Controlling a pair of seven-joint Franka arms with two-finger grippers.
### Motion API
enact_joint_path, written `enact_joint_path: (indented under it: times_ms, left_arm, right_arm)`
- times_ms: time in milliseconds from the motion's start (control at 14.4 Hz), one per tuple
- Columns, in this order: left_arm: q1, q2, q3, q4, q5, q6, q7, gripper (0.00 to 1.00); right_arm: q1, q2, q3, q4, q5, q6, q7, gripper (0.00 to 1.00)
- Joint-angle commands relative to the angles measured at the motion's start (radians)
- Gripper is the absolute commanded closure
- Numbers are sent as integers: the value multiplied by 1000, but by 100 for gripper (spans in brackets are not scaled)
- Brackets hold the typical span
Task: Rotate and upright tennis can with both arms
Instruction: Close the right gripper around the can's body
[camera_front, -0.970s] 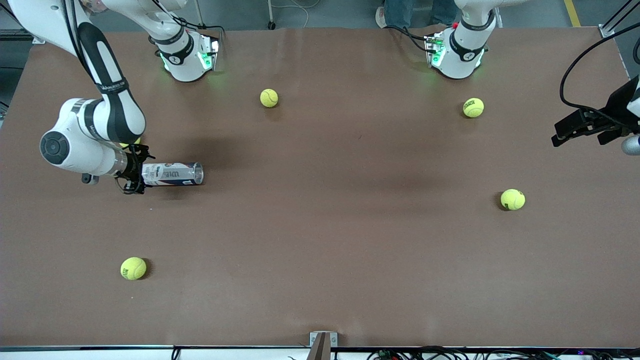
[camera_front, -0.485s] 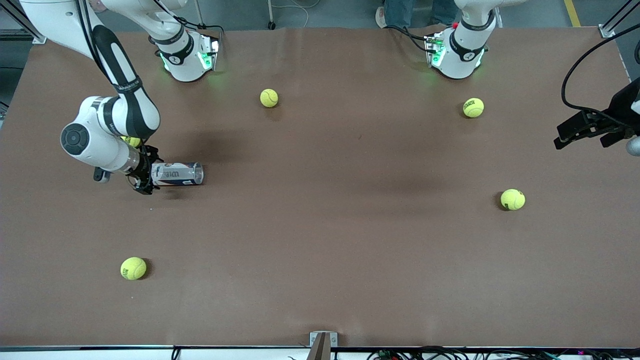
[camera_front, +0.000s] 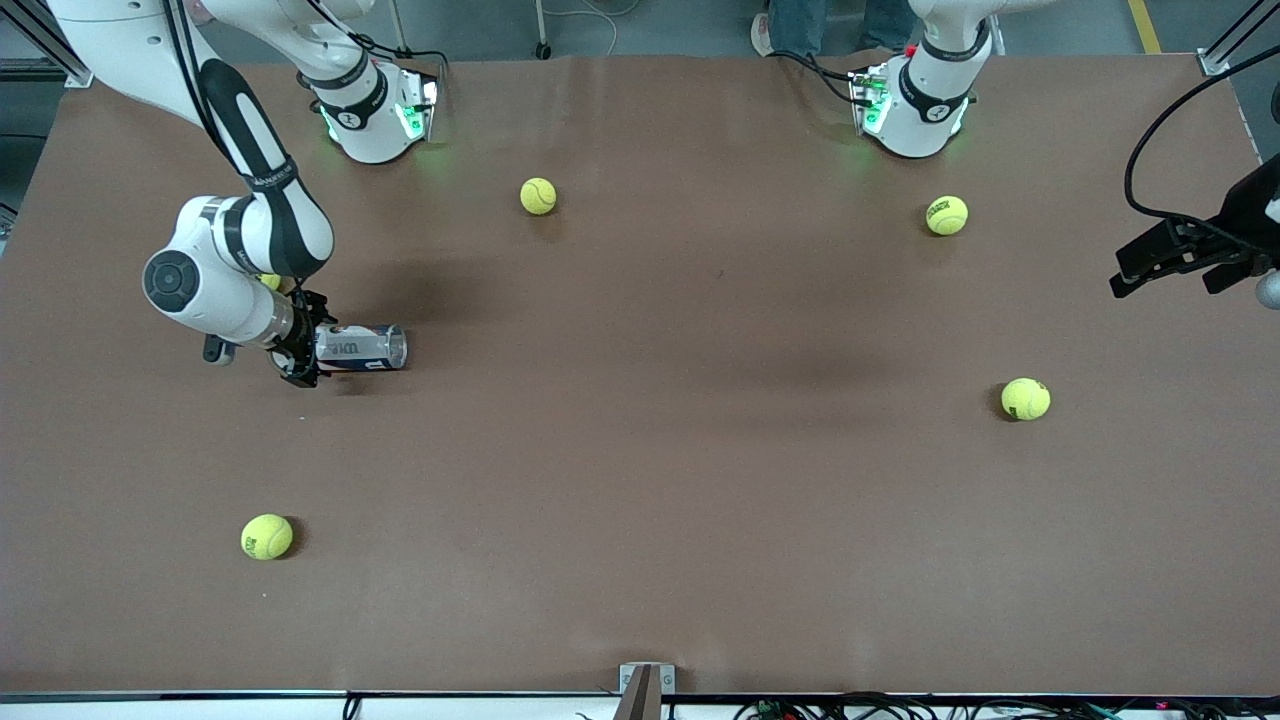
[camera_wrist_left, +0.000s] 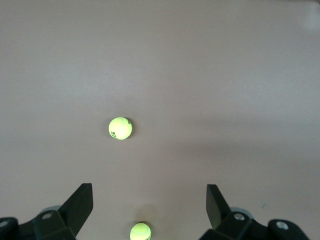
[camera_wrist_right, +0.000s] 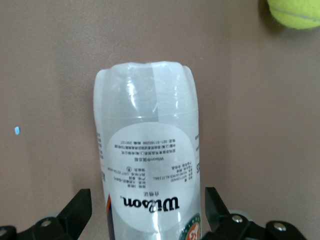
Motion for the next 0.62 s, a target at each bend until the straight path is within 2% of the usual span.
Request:
enact_joint_path:
  times_ms: [0,554]
  left_arm:
    - [8,-16,-1,-6,-10,-2,11,0]
    - [8,-16,-1,-7,-10,-2,12,0]
  right_arm:
    - [6,1,0,-26,22,31,13,0]
    - [26,29,3,-26,27,25,11,27]
